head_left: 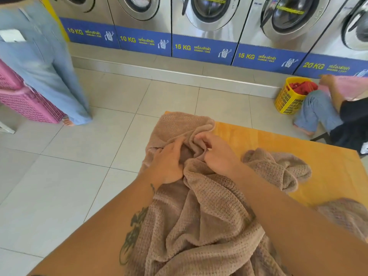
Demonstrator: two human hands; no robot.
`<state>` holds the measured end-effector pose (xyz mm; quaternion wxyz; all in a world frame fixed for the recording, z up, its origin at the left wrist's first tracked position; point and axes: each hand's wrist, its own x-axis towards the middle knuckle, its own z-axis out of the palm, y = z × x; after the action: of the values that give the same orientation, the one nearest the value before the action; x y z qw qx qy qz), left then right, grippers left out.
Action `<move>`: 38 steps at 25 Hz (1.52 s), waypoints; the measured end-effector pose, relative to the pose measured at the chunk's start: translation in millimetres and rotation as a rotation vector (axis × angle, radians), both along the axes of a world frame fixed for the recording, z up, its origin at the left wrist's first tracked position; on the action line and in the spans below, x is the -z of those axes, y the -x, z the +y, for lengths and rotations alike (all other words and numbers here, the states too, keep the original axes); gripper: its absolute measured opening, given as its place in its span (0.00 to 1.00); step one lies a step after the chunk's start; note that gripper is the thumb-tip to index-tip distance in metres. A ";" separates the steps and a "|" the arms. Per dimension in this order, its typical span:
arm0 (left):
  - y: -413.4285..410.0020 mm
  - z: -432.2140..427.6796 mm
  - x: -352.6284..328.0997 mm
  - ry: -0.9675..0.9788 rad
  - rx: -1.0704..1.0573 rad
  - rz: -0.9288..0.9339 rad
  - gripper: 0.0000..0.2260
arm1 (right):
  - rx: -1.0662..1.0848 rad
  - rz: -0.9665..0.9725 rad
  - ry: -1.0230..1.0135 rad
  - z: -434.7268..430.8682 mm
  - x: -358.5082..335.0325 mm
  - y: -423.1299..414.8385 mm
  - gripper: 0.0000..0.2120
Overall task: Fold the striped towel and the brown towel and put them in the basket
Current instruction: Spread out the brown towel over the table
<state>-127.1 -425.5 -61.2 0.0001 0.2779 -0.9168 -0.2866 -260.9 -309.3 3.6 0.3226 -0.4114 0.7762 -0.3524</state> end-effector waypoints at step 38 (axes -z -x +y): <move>56.1 6.2 -31.5 0.313 -0.154 0.146 0.06 | 0.058 0.449 -0.630 100.3 -1.5 78.7 0.29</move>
<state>-183.2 -419.3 -29.7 0.1319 0.3222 -0.9239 -0.1590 -339.6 -209.0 5.1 0.2447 -0.3370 0.9091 -0.0070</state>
